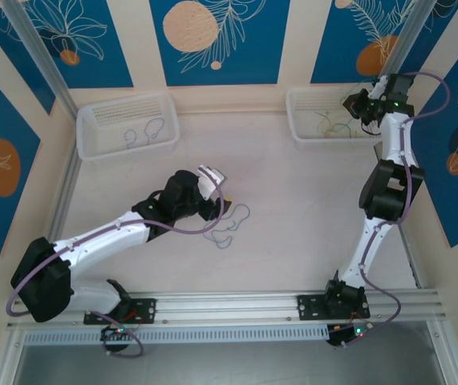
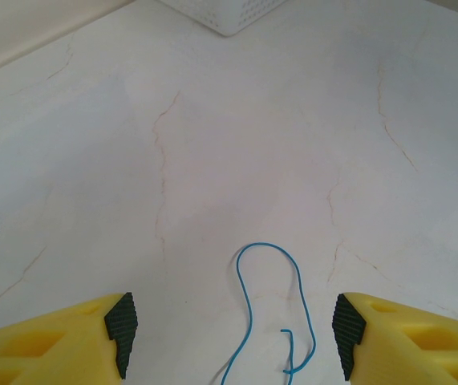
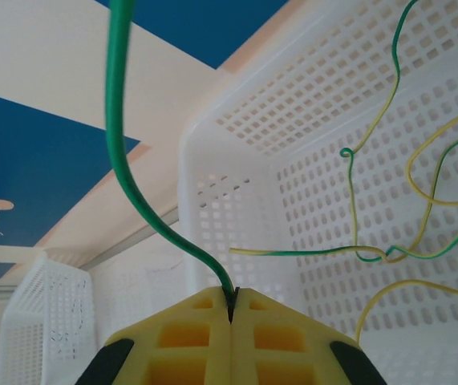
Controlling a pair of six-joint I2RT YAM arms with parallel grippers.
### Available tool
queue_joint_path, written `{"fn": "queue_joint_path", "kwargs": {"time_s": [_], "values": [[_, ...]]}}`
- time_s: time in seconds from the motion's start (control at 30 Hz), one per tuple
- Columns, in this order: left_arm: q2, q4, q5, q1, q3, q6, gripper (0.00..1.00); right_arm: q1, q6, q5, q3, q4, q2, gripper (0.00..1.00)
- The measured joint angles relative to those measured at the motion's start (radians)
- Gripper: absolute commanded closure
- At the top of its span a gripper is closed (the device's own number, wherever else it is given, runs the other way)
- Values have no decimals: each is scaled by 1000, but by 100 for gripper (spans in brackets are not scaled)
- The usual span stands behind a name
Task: Untangle the cables
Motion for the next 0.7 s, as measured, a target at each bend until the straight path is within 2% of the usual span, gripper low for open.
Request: {"fn": "queue_joint_path", "kwargs": {"time_s": [0.7], "values": [[-1, 3, 0, 0, -1, -13, 32, 102, -10, -81, 109, -63, 0, 100]]}}
